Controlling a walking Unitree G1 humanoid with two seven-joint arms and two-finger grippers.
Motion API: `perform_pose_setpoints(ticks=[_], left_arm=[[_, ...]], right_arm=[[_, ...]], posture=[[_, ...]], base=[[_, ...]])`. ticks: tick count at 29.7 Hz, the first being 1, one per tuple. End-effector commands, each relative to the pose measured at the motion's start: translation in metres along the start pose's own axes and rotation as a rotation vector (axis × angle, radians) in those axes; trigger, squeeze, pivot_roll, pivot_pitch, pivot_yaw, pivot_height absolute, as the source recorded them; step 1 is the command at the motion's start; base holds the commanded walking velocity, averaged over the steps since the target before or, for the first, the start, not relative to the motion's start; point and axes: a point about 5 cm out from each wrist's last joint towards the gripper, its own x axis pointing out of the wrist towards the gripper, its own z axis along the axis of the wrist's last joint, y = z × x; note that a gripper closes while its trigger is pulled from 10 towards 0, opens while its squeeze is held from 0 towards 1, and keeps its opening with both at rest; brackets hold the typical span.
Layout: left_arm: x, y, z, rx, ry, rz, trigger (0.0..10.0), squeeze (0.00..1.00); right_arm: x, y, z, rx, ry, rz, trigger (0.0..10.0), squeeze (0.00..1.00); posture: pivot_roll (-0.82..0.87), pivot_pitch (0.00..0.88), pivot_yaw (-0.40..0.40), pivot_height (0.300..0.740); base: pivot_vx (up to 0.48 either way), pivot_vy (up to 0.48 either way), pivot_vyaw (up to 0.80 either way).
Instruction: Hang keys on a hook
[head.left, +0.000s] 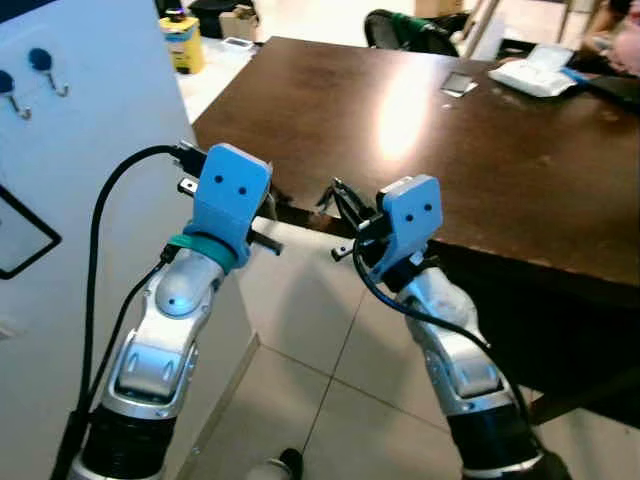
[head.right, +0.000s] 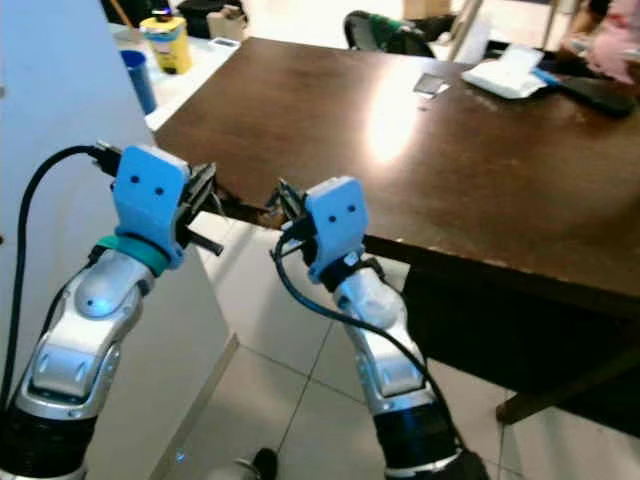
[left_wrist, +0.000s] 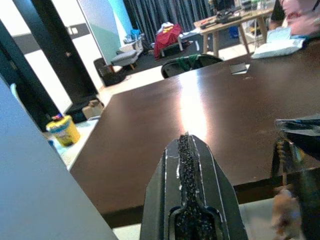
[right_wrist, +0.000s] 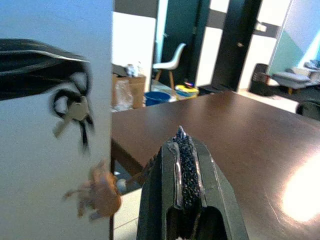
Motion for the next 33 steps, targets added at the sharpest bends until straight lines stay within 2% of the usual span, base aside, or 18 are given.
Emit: perform_pose_setpoints(ticks=[1,7,10,13,15,18,19,22,24,27,31,33], left_arm=[[-0.003,0.003,-0.003,-0.001,0.018,0.007,10.0,0.00],[-0.010,0.005,-0.005,0.018,0.027,0.001,10.0,0.00],[-0.028,0.011,-0.015,0.016,0.083,-0.011,10.0,0.00],[-0.034,0.013,-0.017,0.014,0.101,-0.018,10.0,0.00],[-0.046,0.016,-0.017,0.024,0.129,-0.047,10.0,0.00],[-0.052,0.018,-0.017,0.036,0.143,-0.056,10.0,0.00],[-0.059,0.021,-0.017,0.053,0.160,-0.053,10.0,0.00],[-0.065,0.026,-0.017,0.064,0.173,-0.025,10.0,0.00],[-0.073,0.038,-0.015,0.078,0.180,0.055,10.0,0.00],[-0.077,0.044,-0.008,0.090,0.162,0.098,10.0,0.00],[-0.077,0.043,0.006,0.145,0.102,0.084,10.0,0.00],[-0.077,0.043,0.006,0.145,0.102,0.084,10.0,0.00]], right_arm=[[0.001,0.006,-0.001,0.005,-0.005,0.022,10.0,0.00],[-0.004,0.005,0.000,-0.008,-0.009,0.020,10.0,0.00],[-0.020,0.002,0.002,-0.017,-0.002,0.000,10.0,0.00],[-0.026,0.001,0.002,-0.022,0.004,-0.001,10.0,0.00],[-0.037,-0.001,0.002,-0.043,0.020,0.001,10.0,0.00],[-0.040,-0.005,0.002,-0.058,0.028,-0.004,10.0,0.00],[-0.043,-0.011,0.002,-0.078,0.034,-0.015,10.0,0.00],[-0.044,-0.018,0.003,-0.097,0.037,-0.030,10.0,0.00],[-0.043,-0.029,0.006,-0.128,0.032,-0.054,10.0,0.00],[-0.042,-0.034,0.010,-0.149,0.027,-0.059,10.0,0.00],[-0.036,-0.039,0.017,-0.176,0.009,-0.058,10.0,0.00],[-0.036,-0.039,0.017,-0.176,0.009,-0.058,10.0,0.00]], posture=[[0.06,0.013,0.096,0.740],[0.06,0.008,0.099,0.740],[0.05,0.011,0.104,0.740],[0.05,0.014,0.105,0.740],[0.05,0.019,0.104,0.740],[0.05,0.020,0.104,0.740],[0.05,0.021,0.107,0.740],[0.06,0.026,0.103,0.740],[0.07,0.031,0.092,0.740],[0.07,0.033,0.086,0.740],[0.09,0.044,0.071,0.740],[0.09,0.044,0.071,0.740]], base=[[0.000,0.000,0.80],[0.000,0.000,0.80],[0.000,0.000,0.80],[0.000,0.000,0.80],[0.000,0.000,0.80],[0.000,0.000,0.80],[0.000,0.000,0.80],[0.000,0.000,0.80],[0.000,0.000,0.80],[0.000,0.000,0.80],[0.000,0.000,0.80],[0.000,0.000,0.80]])
